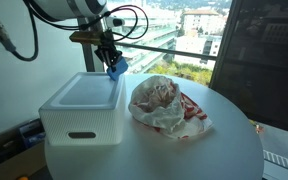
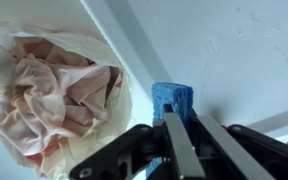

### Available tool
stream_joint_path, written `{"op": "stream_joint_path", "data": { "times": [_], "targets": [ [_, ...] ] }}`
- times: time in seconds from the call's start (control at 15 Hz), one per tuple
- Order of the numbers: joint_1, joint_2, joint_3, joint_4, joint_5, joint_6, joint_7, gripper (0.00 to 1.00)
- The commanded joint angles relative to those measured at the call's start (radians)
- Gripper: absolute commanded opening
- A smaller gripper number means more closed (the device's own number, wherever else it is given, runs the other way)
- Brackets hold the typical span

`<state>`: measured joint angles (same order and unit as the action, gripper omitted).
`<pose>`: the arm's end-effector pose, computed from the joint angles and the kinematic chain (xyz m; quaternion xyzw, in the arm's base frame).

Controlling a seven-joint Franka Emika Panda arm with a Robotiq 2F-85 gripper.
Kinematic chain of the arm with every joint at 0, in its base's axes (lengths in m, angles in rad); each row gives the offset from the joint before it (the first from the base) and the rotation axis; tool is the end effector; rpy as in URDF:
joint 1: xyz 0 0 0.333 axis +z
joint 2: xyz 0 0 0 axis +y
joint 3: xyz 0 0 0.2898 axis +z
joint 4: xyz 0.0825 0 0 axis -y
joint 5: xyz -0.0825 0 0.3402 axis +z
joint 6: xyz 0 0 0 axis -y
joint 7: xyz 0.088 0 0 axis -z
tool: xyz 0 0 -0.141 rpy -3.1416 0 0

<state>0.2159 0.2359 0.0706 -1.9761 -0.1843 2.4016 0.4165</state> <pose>0.5613 0.1584 0.3369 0.9937 -0.0045 0.1099 0.0238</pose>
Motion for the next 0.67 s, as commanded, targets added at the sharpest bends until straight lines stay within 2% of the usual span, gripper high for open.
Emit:
{"op": "stream_joint_path", "data": {
  "times": [0.0, 0.33, 0.6],
  "targets": [
    [-0.055, -0.033, -0.041, -0.018, 0.051, -0.01, 0.03, 0.09],
    [-0.101, 0.064, -0.107, 0.02, 0.026, 0.024, 0.088, 0.09],
    [-0.096, 0.178, -0.147, 0.076, -0.005, 0.105, 0.089, 0.09]
  ]
}}
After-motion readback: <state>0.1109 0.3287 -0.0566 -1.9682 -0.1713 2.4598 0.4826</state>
